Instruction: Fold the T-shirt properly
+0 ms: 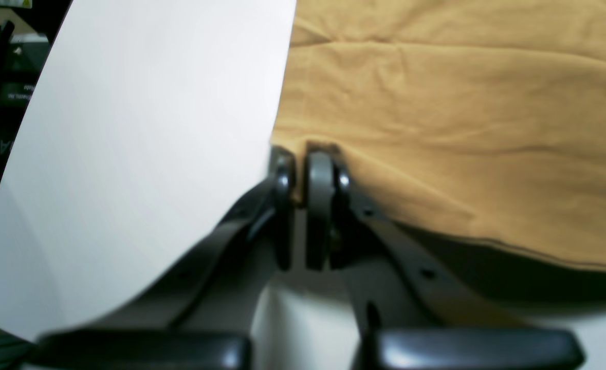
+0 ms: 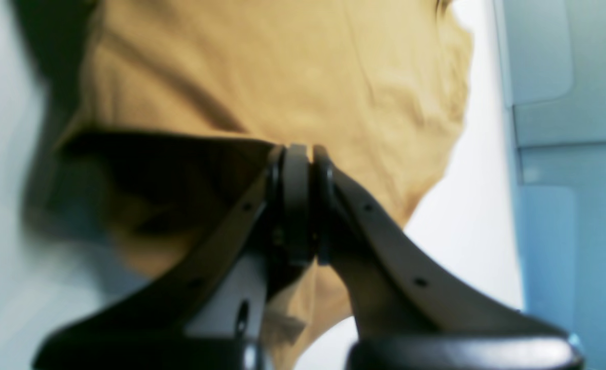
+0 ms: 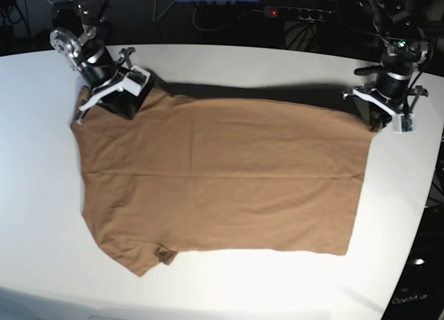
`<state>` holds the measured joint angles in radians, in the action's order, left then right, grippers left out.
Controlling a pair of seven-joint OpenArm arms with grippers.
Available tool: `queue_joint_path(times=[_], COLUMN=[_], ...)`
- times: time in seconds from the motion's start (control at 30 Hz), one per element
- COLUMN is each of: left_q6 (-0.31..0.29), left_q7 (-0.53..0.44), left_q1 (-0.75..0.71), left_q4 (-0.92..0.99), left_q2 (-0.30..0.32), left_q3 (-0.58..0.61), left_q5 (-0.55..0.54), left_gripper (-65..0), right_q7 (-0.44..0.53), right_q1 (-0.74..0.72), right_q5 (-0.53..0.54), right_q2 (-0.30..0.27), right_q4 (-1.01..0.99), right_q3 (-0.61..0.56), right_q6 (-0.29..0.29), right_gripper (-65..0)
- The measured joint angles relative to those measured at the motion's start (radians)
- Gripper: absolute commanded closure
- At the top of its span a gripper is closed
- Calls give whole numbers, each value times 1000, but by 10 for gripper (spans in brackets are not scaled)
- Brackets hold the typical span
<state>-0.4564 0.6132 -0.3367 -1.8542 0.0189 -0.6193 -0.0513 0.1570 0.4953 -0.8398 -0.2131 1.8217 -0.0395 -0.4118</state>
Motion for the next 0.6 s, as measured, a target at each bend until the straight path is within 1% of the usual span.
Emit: queue_joint_path(times=[0.23, 0.37, 0.6], left_q6=[0, 8, 3], left_q7=[-3, 1, 0], left_q1=[47, 87, 149], left_q4=[7, 45, 104], left_q2=[10, 39, 42], left_q3=[-1, 0, 2], left_q5=[-1, 3, -2], left_gripper=[-36, -36, -36], right_q7=[1, -1, 8], right_q1=[-92, -147, -200], right_q5=[1, 0, 0], right_q2=[-3, -5, -5], right_q4=[-25, -67, -132], right_q3=[9, 9, 9], right_q6=[0, 0, -3], right_gripper=[-6, -6, -6])
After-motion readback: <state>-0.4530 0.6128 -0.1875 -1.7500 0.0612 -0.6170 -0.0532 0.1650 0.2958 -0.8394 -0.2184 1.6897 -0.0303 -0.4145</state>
